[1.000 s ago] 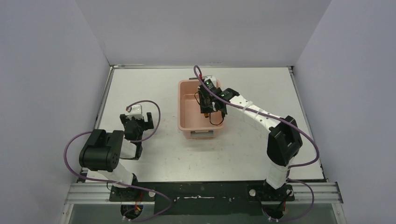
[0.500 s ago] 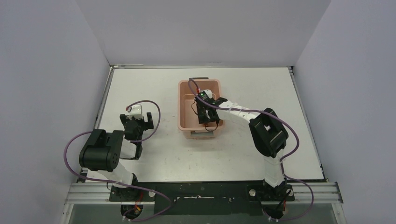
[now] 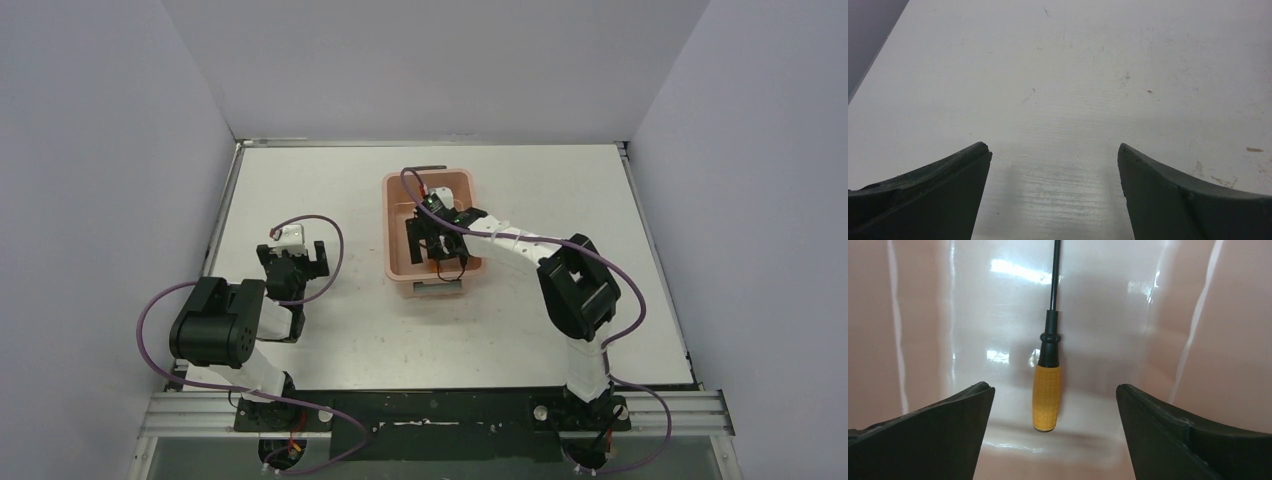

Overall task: Put the screwdriver in the bin
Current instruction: Place the screwdriver in the bin, then reset both arms

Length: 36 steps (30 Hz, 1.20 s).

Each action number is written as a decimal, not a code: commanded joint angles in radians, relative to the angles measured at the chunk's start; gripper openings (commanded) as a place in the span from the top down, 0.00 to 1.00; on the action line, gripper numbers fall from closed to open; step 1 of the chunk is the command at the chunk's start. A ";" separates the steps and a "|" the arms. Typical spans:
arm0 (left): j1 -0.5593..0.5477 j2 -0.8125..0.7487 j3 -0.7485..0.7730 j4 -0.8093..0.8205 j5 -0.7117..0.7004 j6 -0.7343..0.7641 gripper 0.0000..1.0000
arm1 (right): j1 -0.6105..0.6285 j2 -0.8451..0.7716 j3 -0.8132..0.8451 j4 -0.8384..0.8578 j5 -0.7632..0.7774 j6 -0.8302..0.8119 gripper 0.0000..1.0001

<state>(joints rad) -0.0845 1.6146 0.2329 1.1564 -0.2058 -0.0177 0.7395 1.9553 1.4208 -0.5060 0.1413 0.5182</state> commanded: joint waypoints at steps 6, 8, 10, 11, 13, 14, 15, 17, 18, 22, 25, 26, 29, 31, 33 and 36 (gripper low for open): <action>-0.003 -0.005 0.020 0.056 -0.002 -0.008 0.03 | 0.040 -0.115 0.180 -0.132 0.123 0.006 0.00; -0.002 -0.005 0.020 0.055 -0.002 -0.007 0.03 | 0.042 -0.123 0.219 -0.168 0.140 0.006 0.00; -0.003 -0.005 0.020 0.055 -0.002 -0.008 0.03 | 0.043 -0.134 0.250 -0.193 0.149 0.003 0.00; -0.003 -0.005 0.020 0.056 -0.002 -0.007 0.03 | 0.042 -0.141 0.263 -0.202 0.154 -0.001 0.00; -0.003 -0.005 0.019 0.056 -0.002 -0.008 0.03 | 0.043 -0.154 0.282 -0.215 0.155 -0.007 0.00; -0.003 -0.005 0.020 0.056 -0.002 -0.008 0.03 | 0.044 -0.160 0.291 -0.221 0.157 -0.009 0.00; -0.003 -0.005 0.020 0.055 -0.002 -0.008 0.03 | 0.044 -0.165 0.300 -0.229 0.161 -0.011 0.00; -0.003 -0.005 0.020 0.055 -0.002 -0.008 0.03 | 0.048 -0.174 0.315 -0.238 0.172 -0.020 0.00; -0.003 -0.005 0.020 0.055 -0.002 -0.008 0.03 | 0.051 -0.179 0.321 -0.241 0.181 -0.026 0.00; -0.003 -0.005 0.020 0.055 -0.003 -0.008 0.03 | 0.053 -0.194 0.332 -0.250 0.196 -0.058 0.00; -0.003 -0.005 0.019 0.056 -0.002 -0.007 0.03 | 0.038 -0.198 0.336 -0.261 0.195 -0.082 0.00; -0.003 -0.005 0.020 0.055 -0.002 -0.007 0.03 | 0.028 -0.201 0.336 -0.264 0.193 -0.090 0.00; -0.003 -0.005 0.020 0.056 -0.002 -0.007 0.03 | -0.024 -0.222 0.313 -0.262 0.173 -0.109 0.00; -0.003 -0.005 0.019 0.055 -0.002 -0.007 0.03 | -0.070 -0.256 0.282 -0.242 0.149 -0.130 0.00; -0.003 -0.005 0.020 0.056 -0.003 -0.008 0.03 | -0.127 -0.289 0.248 -0.221 0.113 -0.150 0.00; -0.003 -0.005 0.020 0.055 -0.002 -0.008 0.03 | -0.207 -0.334 0.212 -0.207 0.097 -0.193 0.00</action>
<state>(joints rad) -0.0845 1.6146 0.2329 1.1564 -0.2062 -0.0177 0.6266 1.7378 1.6581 -0.7540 0.2573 0.3923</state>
